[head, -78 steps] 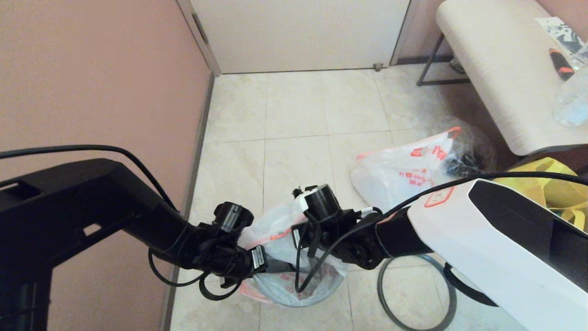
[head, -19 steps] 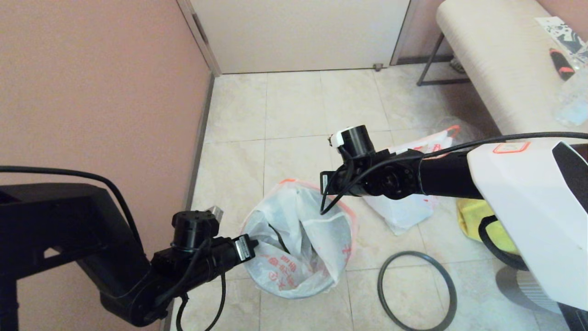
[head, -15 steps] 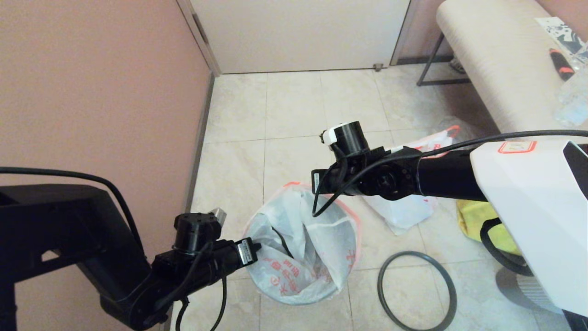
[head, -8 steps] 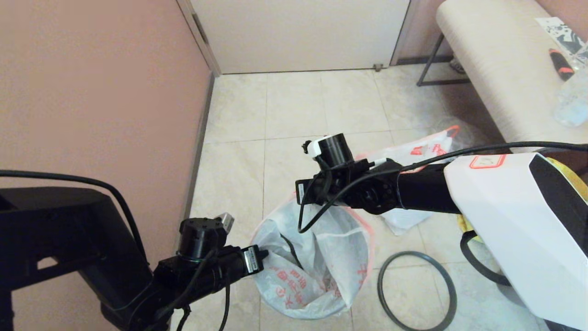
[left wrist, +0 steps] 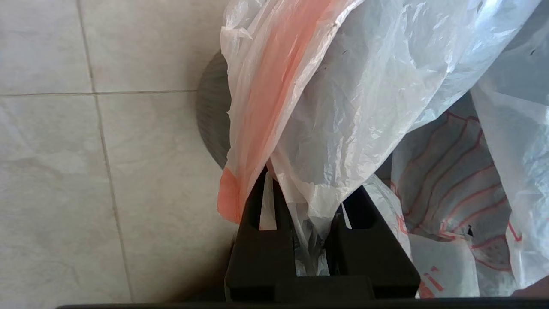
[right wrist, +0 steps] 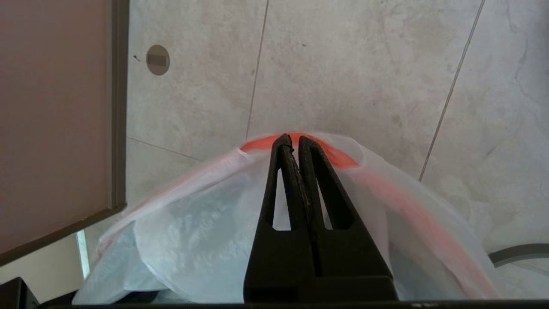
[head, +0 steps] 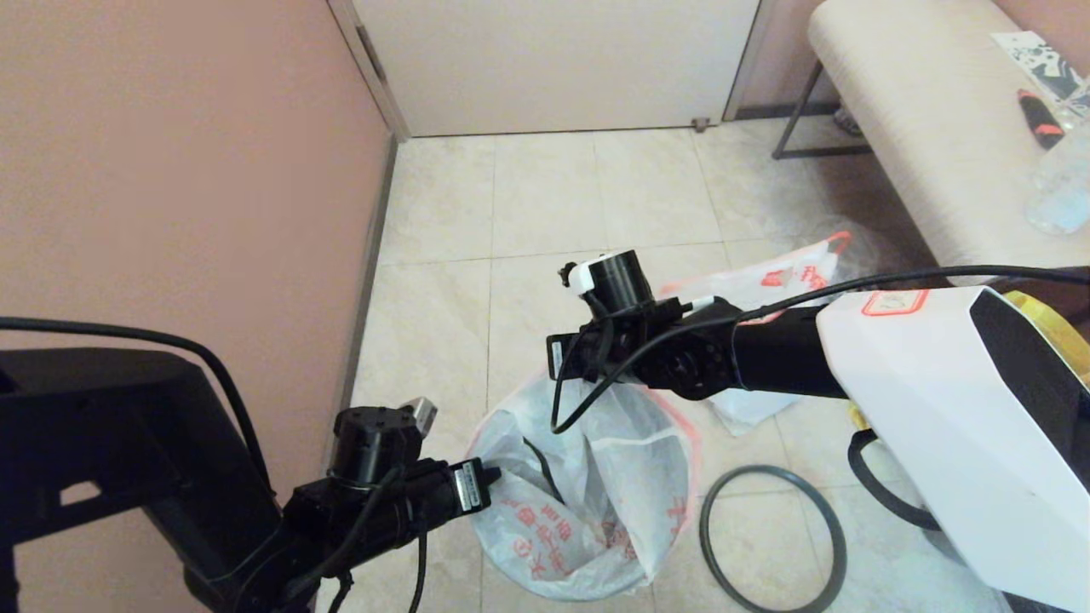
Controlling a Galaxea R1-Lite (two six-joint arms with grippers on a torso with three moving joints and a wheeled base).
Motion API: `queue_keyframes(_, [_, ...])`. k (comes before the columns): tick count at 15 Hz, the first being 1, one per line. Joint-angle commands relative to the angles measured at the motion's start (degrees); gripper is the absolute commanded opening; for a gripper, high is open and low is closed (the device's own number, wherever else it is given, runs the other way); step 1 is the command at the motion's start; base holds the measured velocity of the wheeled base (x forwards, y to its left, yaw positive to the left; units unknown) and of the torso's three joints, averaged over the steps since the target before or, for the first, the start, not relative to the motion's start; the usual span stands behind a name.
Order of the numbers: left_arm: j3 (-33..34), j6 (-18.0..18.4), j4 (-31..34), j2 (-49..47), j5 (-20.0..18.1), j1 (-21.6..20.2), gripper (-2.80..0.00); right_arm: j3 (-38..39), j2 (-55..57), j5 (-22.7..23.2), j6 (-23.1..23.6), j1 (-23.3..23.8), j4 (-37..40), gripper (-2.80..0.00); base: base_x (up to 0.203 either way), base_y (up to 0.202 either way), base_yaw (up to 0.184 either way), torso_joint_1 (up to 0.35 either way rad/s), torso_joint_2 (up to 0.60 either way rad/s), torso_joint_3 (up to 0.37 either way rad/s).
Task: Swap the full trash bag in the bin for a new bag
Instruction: Put the new garbage bag on the trash can
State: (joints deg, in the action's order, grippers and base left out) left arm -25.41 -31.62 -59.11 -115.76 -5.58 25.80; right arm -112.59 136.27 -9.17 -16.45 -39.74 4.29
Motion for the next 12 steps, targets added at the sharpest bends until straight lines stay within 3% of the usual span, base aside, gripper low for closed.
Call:
queue_keyframes(1, [0.1, -0.2, -0.4, 0.1, 0.0, 0.0, -2.80, 0.0, 0.1, 0.0, 0.0, -0.2, 0.1, -2.80, 0.000, 0.000, 0.000, 0.000, 0.00, 0.000])
queue_keyframes(3, [0.4, 0.0, -1.2, 0.5, 0.2, -0.1, -2.80, 0.0, 1.8, 0.0, 0.0, 0.0, 0.2, -2.80, 0.000, 0.000, 0.000, 0.000, 0.00, 0.000])
queue_keyframes(5, [1.9, 3.4, -3.3, 0.4, 0.4, -0.2, -2.80, -0.4, 3.6, 0.0, 0.1, 1.1, -0.3, -2.80, 0.000, 0.000, 0.000, 0.000, 0.00, 0.000])
queue_keyframes(8, [2.9, 3.8, -7.4, -0.9, 0.8, -0.3, -2.80, -0.4, 3.3, -0.1, 1.2, 3.8, -2.3, -2.80, 0.000, 0.000, 0.000, 0.000, 0.00, 0.000])
queue_keyframes(12, [1.7, 3.7, -7.2, -2.1, 3.1, -0.3, -2.80, 0.4, -2.6, -0.2, 0.8, 3.5, 1.1, -2.80, 0.000, 0.000, 0.000, 0.000, 0.00, 0.000])
